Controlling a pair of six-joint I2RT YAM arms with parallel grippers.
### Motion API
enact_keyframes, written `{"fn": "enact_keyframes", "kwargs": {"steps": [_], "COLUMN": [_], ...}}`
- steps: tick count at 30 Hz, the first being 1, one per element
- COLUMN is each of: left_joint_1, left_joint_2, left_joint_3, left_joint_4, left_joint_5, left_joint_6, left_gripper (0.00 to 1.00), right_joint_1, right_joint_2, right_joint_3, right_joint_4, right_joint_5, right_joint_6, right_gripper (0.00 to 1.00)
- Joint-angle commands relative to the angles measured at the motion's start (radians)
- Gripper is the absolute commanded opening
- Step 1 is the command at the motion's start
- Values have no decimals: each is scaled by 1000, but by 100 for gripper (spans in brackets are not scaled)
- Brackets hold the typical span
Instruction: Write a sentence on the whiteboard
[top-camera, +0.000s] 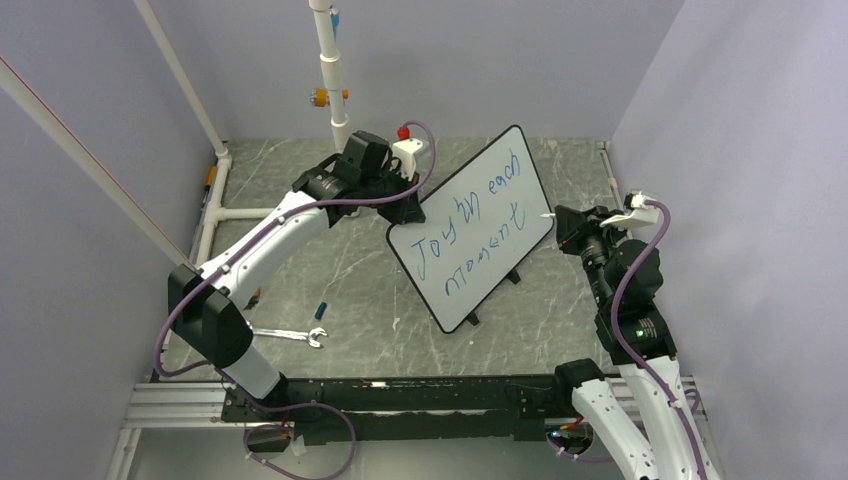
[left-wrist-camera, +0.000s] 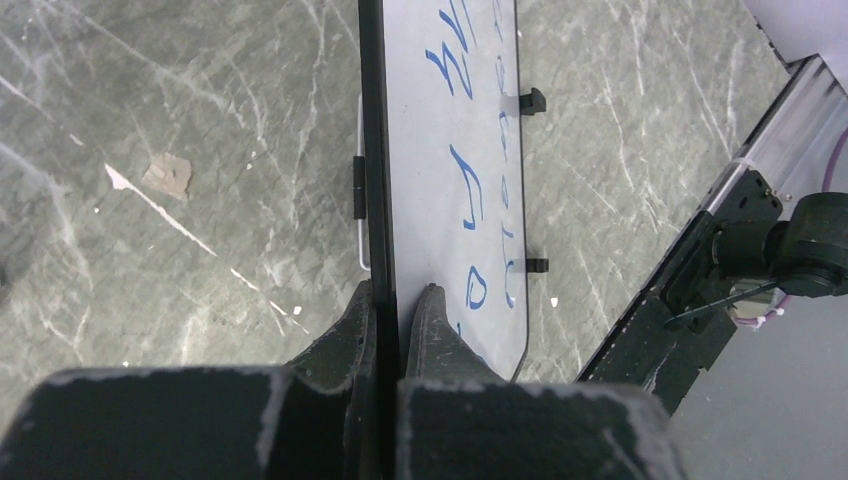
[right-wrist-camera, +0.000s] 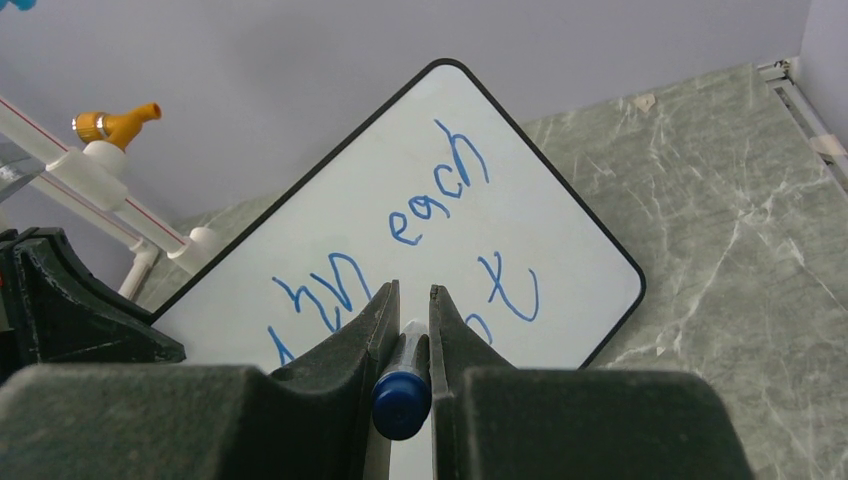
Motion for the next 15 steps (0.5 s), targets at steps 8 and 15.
{"fn": "enact_keyframes", "kwargs": {"steps": [8,15], "left_joint_1": [9,20], "left_joint_2": [28,-29], "left_joint_3": [-166,-206], "left_joint_4": [-281,-304], "left_joint_5": [-294,-219], "left_joint_6": [213,245], "left_gripper": [0,0], "right_joint_1": [2,2], "right_joint_2": [9,14], "right_joint_3": [-11,-28], "right_joint_4": [29,36], "right_joint_5": [1,1], "right_joint_6": [1,16], "right_gripper": [0,0]}}
